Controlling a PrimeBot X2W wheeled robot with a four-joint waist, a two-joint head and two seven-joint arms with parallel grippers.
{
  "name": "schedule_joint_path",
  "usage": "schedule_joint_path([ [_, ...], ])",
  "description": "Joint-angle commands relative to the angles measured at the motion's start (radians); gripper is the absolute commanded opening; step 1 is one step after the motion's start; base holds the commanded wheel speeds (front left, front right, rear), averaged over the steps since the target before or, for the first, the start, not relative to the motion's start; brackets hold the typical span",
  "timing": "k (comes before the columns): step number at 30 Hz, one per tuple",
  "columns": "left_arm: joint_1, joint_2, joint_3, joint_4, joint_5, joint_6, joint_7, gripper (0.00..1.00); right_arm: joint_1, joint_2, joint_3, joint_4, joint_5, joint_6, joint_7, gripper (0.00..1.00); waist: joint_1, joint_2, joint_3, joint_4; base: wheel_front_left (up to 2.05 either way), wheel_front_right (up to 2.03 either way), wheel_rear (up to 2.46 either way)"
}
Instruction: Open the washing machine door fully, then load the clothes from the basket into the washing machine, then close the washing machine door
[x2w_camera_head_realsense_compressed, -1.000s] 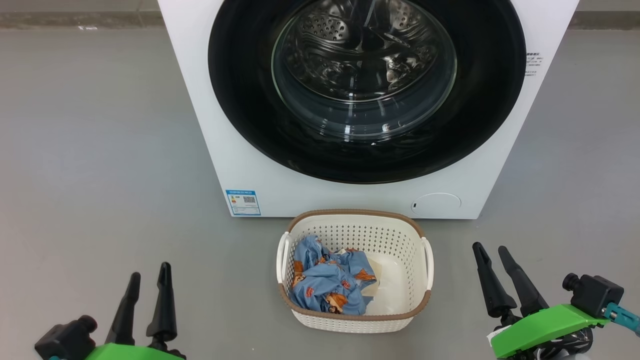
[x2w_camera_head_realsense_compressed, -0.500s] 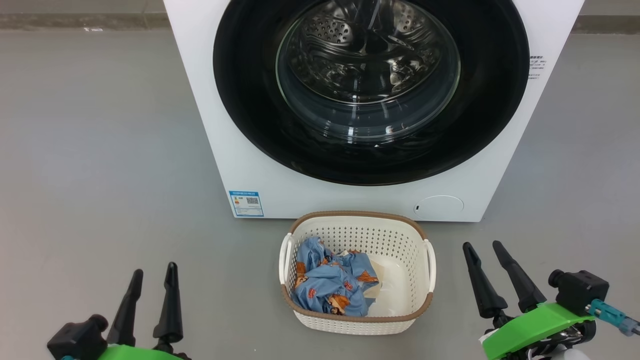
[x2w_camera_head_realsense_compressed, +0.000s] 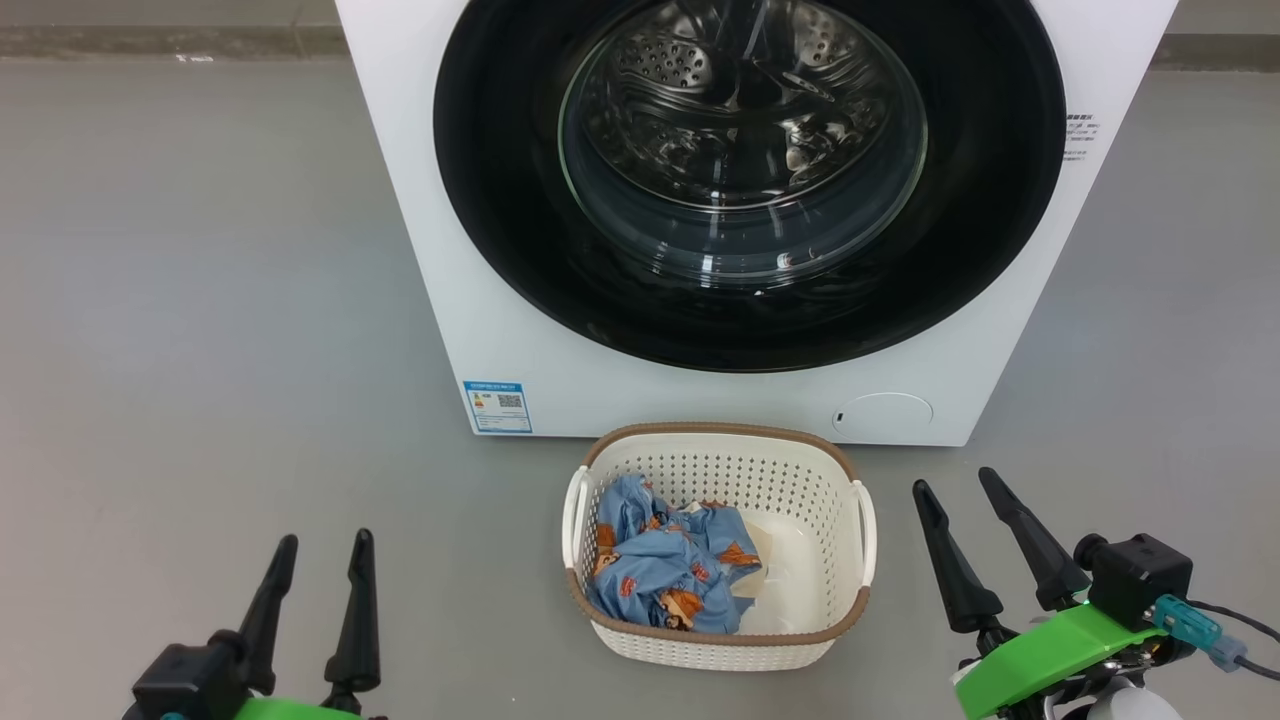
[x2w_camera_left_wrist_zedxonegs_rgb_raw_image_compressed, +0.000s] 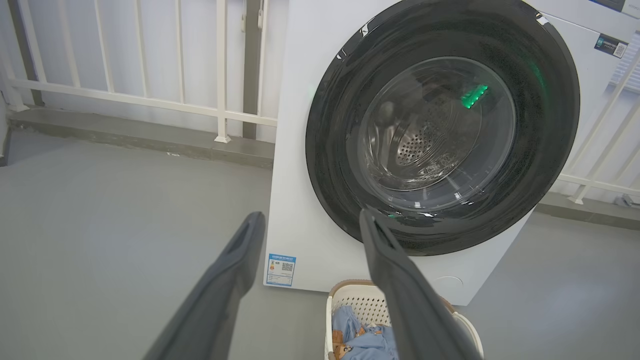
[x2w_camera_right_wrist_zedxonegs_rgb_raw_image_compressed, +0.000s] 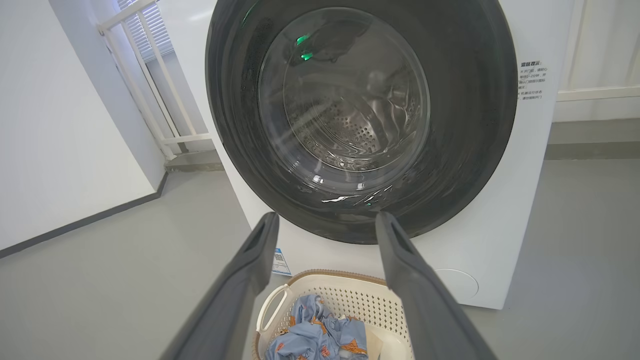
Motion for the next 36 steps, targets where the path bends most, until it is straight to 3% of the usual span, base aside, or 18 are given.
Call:
schedule_joint_path([
  [1,-0.027,0.018,0.026,-0.021,0.044,-0.003,-0.018,1.0,-0.038,-0.007,0.02,-0.029,-0.043,-0.001,-0.018,1.0,0.0,0.0,0.0,0.002,0.0,0.0,0.0],
  [10,-0.03,0.019,0.024,-0.024,0.121,-0.003,-0.04,1.0,-0.043,-0.01,0.029,-0.041,-0.121,-0.001,-0.04,1.0,0.0,0.0,0.002,0.006,0.0,0.0,0.0],
  [36,-0.032,0.019,0.036,-0.025,0.096,-0.001,-0.04,1.0,-0.039,-0.004,0.009,-0.052,-0.116,-0.001,-0.04,1.0,0.0,0.0,0.008,0.007,0.0,0.0,0.0],
])
